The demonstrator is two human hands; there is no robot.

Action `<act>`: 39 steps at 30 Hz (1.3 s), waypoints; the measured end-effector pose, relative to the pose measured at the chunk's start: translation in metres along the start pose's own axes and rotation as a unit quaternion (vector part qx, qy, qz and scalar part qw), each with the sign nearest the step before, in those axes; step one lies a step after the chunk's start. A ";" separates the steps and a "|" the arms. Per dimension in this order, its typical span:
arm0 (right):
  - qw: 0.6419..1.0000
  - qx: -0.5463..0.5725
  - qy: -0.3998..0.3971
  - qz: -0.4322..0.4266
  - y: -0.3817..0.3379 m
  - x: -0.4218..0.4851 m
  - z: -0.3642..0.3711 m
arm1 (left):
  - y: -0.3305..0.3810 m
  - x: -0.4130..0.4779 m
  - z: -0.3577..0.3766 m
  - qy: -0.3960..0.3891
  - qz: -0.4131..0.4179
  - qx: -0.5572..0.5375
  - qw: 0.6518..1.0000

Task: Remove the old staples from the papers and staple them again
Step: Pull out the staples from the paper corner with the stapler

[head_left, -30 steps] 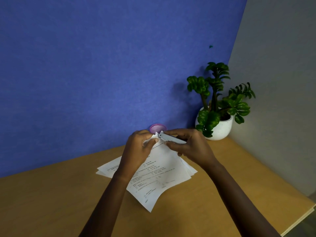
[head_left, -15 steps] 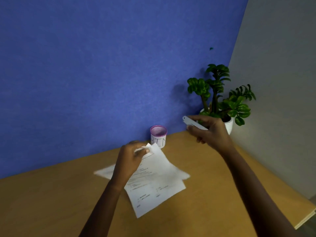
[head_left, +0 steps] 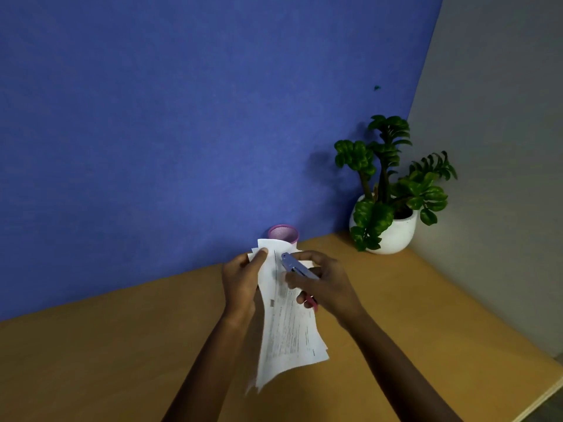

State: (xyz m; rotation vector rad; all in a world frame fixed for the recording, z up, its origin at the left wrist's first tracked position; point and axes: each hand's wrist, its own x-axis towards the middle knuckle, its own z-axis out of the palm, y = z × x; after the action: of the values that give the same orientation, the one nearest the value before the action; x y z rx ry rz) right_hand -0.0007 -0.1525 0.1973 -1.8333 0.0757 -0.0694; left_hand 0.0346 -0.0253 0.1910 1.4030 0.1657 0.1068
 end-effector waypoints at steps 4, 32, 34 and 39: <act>0.992 -0.126 0.003 -0.006 0.004 -0.009 0.015 | 0.000 0.000 0.002 0.008 -0.069 -0.090 0.993; 0.983 -0.127 0.059 -0.119 -0.021 -0.012 -0.001 | -0.002 -0.027 0.007 -0.061 -0.055 -0.162 0.983; 0.983 -0.129 0.058 -0.120 -0.022 -0.013 -0.002 | -0.002 -0.030 0.008 -0.056 -0.033 -0.139 0.988; 0.981 -0.135 0.063 -0.121 -0.026 -0.016 -0.004 | -0.002 -0.033 0.009 -0.055 0.018 -0.098 0.994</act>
State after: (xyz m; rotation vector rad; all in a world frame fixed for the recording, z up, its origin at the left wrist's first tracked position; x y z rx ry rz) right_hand -0.0161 -0.1479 0.2236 -2.1019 -0.0518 -0.3629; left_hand 0.0032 -0.0398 0.1921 1.2137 0.0361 0.0734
